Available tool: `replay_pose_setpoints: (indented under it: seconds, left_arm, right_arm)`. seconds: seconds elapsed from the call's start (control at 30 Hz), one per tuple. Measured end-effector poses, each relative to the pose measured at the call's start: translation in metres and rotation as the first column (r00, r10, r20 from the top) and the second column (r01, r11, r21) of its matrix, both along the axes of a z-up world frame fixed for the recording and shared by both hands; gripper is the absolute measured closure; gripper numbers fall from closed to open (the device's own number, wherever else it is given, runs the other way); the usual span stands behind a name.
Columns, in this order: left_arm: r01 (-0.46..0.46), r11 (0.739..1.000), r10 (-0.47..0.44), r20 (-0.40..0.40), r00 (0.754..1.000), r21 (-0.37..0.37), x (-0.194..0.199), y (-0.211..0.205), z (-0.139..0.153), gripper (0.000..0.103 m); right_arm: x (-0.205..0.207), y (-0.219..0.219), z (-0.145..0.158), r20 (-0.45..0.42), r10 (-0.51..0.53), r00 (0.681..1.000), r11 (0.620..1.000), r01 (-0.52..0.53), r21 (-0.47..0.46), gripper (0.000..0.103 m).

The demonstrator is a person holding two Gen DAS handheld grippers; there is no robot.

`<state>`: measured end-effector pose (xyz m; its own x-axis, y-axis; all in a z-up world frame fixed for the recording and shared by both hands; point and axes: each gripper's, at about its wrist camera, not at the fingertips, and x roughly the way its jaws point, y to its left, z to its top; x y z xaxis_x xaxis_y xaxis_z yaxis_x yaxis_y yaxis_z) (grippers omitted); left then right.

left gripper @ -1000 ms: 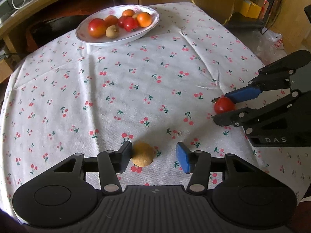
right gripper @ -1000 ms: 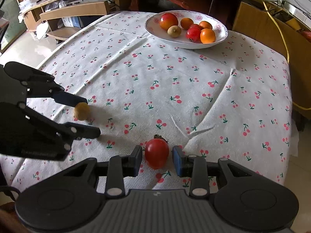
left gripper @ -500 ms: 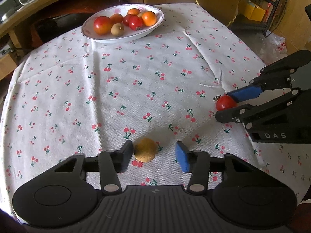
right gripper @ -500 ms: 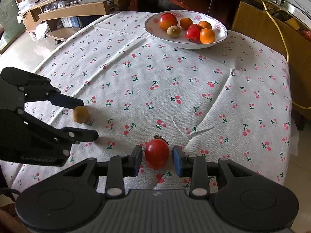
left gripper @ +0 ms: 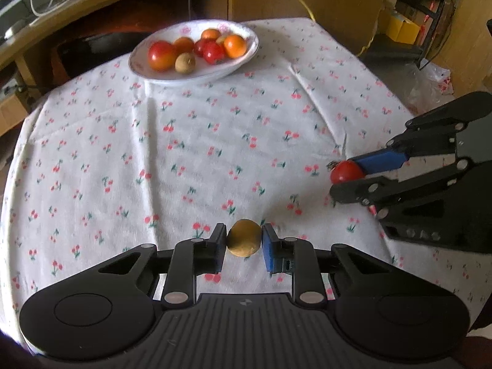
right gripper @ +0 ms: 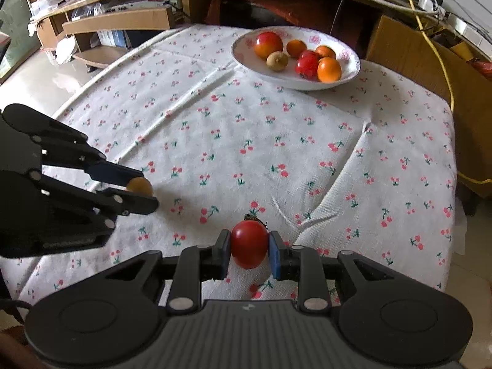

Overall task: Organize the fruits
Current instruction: 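Carry the brown fruit and red tomato over the white bowl with both grippers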

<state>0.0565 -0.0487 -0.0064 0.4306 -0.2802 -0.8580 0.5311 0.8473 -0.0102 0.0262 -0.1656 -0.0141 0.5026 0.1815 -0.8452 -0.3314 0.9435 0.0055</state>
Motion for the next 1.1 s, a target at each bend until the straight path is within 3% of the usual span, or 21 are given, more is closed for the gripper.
replay_pose_setpoints:
  seconds: [1.1]
  left_arm:
    - [-0.053, 0.994, 0.061, 0.083, 0.995, -0.091, 0.026, -0.009, 0.038, 0.073]
  right_arm:
    - [0.024, -0.005, 0.036, 0.089, -0.099, 0.991, 0.991, 0.090, 0.102, 0.077]
